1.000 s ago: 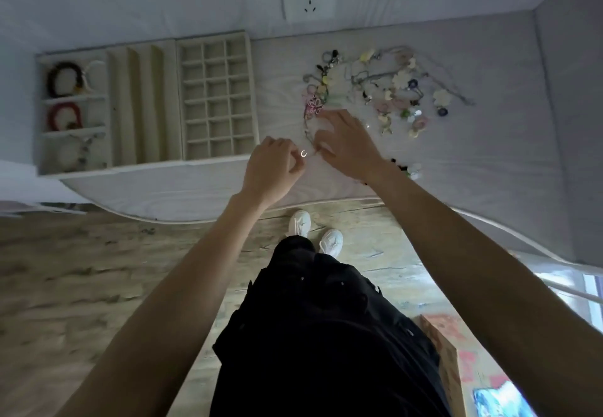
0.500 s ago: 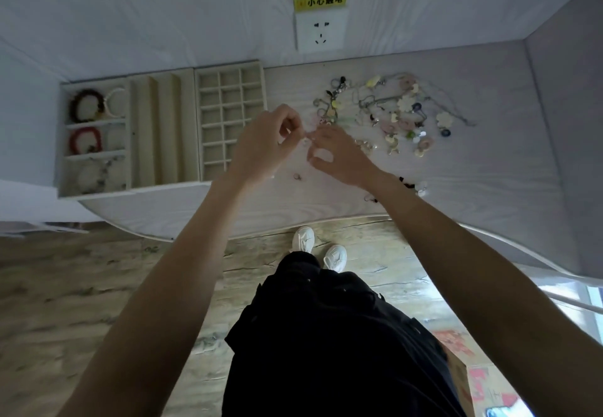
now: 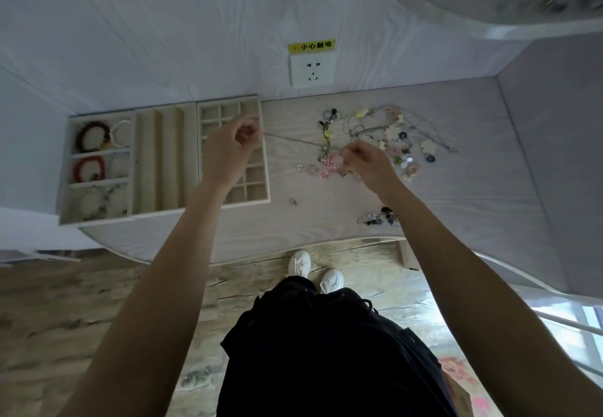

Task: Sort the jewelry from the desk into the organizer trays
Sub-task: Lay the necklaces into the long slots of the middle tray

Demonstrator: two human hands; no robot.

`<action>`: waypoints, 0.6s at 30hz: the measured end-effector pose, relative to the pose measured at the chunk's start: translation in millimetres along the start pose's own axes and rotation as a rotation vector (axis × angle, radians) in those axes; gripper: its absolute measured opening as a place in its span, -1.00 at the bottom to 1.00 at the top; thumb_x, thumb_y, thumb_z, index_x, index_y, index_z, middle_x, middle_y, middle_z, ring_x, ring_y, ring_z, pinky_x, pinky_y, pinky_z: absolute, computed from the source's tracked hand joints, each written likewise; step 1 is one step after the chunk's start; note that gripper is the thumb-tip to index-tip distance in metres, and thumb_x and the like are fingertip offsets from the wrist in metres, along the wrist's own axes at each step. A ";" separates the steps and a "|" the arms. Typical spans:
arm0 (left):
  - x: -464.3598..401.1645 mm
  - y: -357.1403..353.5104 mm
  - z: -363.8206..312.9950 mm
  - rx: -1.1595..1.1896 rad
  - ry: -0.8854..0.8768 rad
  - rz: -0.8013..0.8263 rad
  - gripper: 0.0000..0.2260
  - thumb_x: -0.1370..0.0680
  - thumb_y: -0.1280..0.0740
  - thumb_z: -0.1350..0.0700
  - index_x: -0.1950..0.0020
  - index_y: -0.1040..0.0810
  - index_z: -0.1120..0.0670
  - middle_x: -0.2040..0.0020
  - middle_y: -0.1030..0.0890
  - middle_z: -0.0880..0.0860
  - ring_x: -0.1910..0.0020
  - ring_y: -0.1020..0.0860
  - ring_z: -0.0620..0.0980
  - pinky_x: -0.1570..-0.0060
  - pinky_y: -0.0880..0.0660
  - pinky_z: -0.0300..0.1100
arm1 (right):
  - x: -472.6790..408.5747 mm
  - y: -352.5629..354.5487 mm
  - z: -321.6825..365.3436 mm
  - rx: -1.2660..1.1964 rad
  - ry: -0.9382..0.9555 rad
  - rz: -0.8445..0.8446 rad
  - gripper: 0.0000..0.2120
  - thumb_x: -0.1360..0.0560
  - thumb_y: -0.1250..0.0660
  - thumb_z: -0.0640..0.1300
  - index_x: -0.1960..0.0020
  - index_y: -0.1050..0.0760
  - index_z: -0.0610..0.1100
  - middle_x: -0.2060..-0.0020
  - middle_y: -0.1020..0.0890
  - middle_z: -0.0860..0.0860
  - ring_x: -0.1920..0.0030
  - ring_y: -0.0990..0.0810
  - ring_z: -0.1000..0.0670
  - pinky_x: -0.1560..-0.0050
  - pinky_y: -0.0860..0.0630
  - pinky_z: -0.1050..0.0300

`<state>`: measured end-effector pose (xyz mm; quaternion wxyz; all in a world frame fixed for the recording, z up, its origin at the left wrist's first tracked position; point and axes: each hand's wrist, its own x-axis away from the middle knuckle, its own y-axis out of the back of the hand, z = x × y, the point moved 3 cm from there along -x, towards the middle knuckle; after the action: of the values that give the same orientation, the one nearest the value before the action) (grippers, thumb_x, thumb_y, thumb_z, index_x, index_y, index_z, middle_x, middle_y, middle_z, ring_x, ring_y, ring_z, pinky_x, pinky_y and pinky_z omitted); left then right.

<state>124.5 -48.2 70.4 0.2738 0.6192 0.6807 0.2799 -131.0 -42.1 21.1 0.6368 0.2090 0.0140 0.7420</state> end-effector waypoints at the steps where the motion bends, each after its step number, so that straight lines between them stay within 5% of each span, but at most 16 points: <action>1: 0.5 -0.4 -1.9 -0.021 -0.018 -0.002 -0.87 -0.55 -0.34 0.11 -0.06 -0.62 0.08 0.13 -0.60 -0.07 0.20 -0.49 -0.17 0.22 -0.30 -0.58 | -0.8 2.4 0.8 0.002 0.006 -0.013 -0.82 -0.56 -0.27 -0.20 0.19 -0.47 0.00 0.35 -0.51 0.07 0.33 -0.49 0.11 0.24 -0.41 0.30; 7: 1.2 -7.8 -6.4 -0.075 -0.005 -0.010 -0.81 -0.61 -0.24 0.13 -0.12 -0.58 0.16 0.10 -0.53 -0.06 0.14 -0.45 -0.14 0.20 -0.27 -0.61 | 1.8 20.3 -7.2 0.142 0.022 -0.003 -0.91 -0.54 -0.32 -0.14 0.15 -0.51 -0.07 0.39 -0.48 0.08 0.43 -0.44 0.23 0.32 -0.46 0.29; 9: 1.1 -11.0 -4.2 -0.047 0.033 -0.021 -0.81 -0.62 -0.22 0.12 -0.09 -0.57 0.17 0.10 -0.53 -0.04 0.14 -0.46 -0.12 0.20 -0.30 -0.52 | 4.1 28.3 -17.3 0.268 0.017 0.037 -0.91 -0.54 -0.31 -0.13 0.10 -0.55 -0.12 0.30 -0.55 0.02 0.30 -0.49 0.13 0.20 -0.48 0.15; 11: 1.2 -12.7 2.7 -0.043 0.077 -0.025 -0.79 -0.62 -0.21 0.09 -0.09 -0.56 0.17 0.10 -0.55 -0.01 0.14 -0.50 -0.07 0.14 -0.34 -0.35 | 8.1 37.0 -24.0 0.375 0.006 0.066 -0.88 -0.55 -0.30 -0.13 0.08 -0.57 -0.16 0.23 -0.58 -0.02 0.23 -0.51 0.03 0.13 -0.44 0.23; 18: 36.0 6.1 41.1 0.054 0.234 -0.025 -0.84 -0.53 -0.37 0.00 0.02 -0.65 0.06 0.20 -0.63 -0.03 0.17 -0.60 -0.06 0.04 -0.54 -0.10 | 21.2 36.4 -19.8 0.196 0.004 0.029 -0.87 -0.54 -0.31 -0.18 -0.02 -0.60 -0.19 0.30 -0.59 0.00 0.42 -0.53 0.20 0.33 -0.46 0.40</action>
<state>155.3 -10.2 45.3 0.1793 0.5808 0.7229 0.3284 -173.8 -23.9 19.6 0.6026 0.2689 0.0845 0.7466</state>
